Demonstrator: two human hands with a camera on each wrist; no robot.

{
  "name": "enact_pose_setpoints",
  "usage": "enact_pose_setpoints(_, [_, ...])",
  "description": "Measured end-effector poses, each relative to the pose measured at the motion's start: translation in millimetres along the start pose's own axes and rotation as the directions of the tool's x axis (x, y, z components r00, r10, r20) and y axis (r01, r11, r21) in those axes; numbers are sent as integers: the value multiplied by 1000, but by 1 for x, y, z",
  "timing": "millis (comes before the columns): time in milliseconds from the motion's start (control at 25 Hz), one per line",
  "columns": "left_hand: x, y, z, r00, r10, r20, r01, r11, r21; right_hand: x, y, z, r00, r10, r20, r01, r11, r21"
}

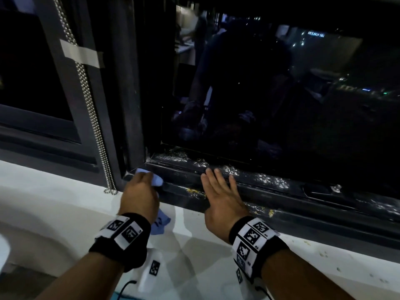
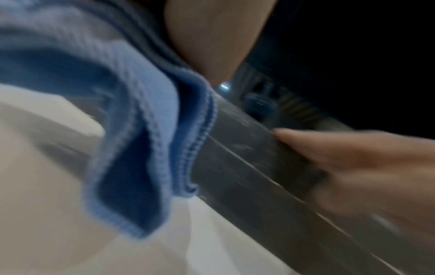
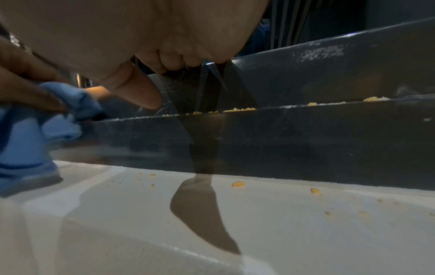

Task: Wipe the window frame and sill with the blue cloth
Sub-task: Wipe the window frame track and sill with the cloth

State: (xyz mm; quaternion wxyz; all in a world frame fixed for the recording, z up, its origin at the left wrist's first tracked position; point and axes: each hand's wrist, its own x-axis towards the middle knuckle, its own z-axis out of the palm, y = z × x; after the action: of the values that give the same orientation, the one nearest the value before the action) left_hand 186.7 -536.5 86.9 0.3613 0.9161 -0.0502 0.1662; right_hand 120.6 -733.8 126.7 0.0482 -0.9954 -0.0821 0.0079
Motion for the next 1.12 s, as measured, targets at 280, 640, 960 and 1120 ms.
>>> enact_pose_setpoints(280, [-10, -1, -7, 992, 67, 109, -59, 996, -69, 0, 0, 3, 1000, 3, -11, -3, 1000, -10])
enact_pose_setpoints(640, [-6, 6, 10, 990, -127, -58, 121, 987, -104, 1, 0, 3, 1000, 8, -4, -8, 1000, -12])
enact_pose_setpoints(960, [-38, 52, 29, 949, 270, 160, -238, 951, -198, 2, 1, 2, 1000, -18, -13, 18, 1000, -5])
enact_pose_setpoints(1120, [-23, 42, 12, 994, 97, -46, -104, 975, -196, -5, 8, -3, 999, -45, -10, 45, 999, 20])
